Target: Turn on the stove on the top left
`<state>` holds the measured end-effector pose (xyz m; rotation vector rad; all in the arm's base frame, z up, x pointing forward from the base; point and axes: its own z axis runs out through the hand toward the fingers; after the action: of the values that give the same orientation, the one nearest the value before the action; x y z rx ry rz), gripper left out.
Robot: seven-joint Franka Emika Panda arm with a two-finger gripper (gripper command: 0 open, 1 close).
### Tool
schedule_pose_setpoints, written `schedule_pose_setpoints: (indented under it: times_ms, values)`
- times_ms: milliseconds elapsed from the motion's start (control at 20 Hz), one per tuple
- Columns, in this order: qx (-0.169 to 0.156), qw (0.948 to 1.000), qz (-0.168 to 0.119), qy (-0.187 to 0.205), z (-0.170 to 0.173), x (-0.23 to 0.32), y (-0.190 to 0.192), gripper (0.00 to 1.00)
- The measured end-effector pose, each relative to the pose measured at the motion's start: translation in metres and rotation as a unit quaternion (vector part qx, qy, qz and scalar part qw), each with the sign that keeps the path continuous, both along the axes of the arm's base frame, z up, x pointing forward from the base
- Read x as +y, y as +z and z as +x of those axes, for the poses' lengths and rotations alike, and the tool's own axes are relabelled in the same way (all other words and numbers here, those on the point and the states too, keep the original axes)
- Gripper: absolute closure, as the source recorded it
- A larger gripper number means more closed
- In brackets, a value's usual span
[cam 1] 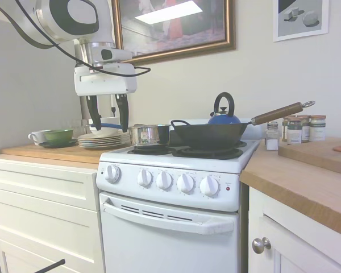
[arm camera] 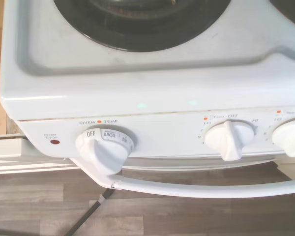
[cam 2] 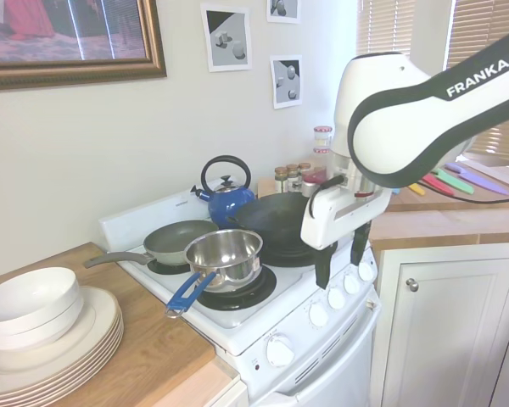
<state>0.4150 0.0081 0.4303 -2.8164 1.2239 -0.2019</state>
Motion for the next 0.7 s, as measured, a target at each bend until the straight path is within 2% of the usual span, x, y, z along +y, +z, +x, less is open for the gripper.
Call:
schedule_pose_setpoints:
  times_ms: [350,650,700]
  values:
    - [0.01,0.9999,-0.002,0.011,0.002,-0.005,-0.009,0.0]
    - [0.034,0.9992,-0.011,0.015,0.011,-0.023,-0.039,0.0]
    - [0.038,0.9991,-0.012,0.015,0.013,-0.028,-0.047,1.0]
